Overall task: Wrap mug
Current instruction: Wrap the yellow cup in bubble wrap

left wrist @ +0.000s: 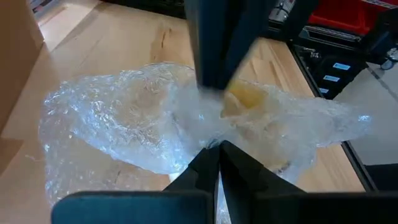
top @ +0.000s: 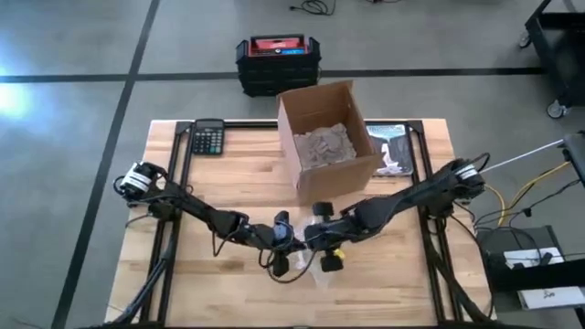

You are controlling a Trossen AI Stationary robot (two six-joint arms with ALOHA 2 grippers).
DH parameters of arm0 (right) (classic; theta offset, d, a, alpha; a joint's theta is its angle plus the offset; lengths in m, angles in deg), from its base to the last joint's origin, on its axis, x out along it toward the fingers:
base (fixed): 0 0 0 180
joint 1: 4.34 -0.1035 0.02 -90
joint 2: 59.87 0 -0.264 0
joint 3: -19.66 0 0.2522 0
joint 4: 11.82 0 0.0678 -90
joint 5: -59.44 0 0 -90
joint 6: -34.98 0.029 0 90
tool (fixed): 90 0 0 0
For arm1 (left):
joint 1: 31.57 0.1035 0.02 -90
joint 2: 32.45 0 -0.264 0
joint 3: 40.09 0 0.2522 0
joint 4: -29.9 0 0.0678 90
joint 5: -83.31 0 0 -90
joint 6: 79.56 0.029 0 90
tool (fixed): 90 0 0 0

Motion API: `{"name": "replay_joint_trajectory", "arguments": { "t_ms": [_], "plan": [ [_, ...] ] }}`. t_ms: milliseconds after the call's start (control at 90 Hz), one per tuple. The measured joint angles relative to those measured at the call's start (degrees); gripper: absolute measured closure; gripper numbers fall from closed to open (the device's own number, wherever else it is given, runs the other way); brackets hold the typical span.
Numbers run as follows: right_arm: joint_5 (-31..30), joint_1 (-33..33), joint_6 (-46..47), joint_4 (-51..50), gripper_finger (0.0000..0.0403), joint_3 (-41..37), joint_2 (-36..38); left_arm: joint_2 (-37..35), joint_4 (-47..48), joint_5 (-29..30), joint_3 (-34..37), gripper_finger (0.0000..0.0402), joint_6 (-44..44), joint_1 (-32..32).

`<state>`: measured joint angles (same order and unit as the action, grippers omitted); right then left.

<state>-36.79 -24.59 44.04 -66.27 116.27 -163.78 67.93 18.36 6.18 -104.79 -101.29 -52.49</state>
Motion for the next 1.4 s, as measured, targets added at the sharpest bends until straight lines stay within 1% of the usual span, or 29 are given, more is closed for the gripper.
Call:
{"name": "replay_joint_trajectory", "arguments": {
  "t_ms": [178,311,478,622,700,822,878,956,1133,1278,1400],
  "plan": [
    [2.73,0.00,-1.15,0.49,0.0401,0.42,-8.83,-0.02,-0.12,-0.14,0.02,0.0402,0.01,0.01],
    [2.94,0.00,-1.76,0.07,0.0401,0.75,-10.77,-0.04,-0.21,-0.20,0.02,0.0402,0.12,0.01],
    [3.55,0.02,-2.69,-2.27,0.0401,2.14,-7.21,-0.08,-0.04,-0.23,0.02,0.0402,0.19,-0.01],
    [3.84,0.03,-2.60,-4.59,0.0400,4.85,-0.54,-0.13,0.15,-0.20,0.07,0.0402,0.19,-0.04],
    [4.38,-0.19,-0.81,-6.45,0.0400,5.44,2.60,-0.13,0.08,-0.23,0.07,0.0402,0.19,-0.03],
    [10.69,-0.44,2.30,-5.57,0.0400,5.38,4.87,-0.13,0.07,-0.33,0.07,0.0402,0.20,-0.05],
    [11.85,-0.82,3.12,-5.33,0.0400,5.34,5.10,-0.13,0.04,-0.35,0.07,0.0402,0.21,-0.05],
    [12.37,-1.32,3.07,-4.85,0.0400,4.82,3.47,-0.13,-0.02,-0.38,0.07,0.0402,0.21,-0.05],
    [12.60,-1.10,1.68,-5.34,0.0400,4.51,-3.46,-0.13,-0.13,-0.40,0.08,0.0402,0.19,-0.05],
    [7.67,-0.16,0.06,-6.81,0.0401,4.56,-8.63,-0.13,-0.40,-0.41,0.08,0.0402,0.18,-0.05],
    [7.32,0.55,-1.11,-6.90,0.0401,4.87,-10.39,-0.13,-0.33,-0.39,0.09,0.0402,0.08,-0.03]
  ]
}}
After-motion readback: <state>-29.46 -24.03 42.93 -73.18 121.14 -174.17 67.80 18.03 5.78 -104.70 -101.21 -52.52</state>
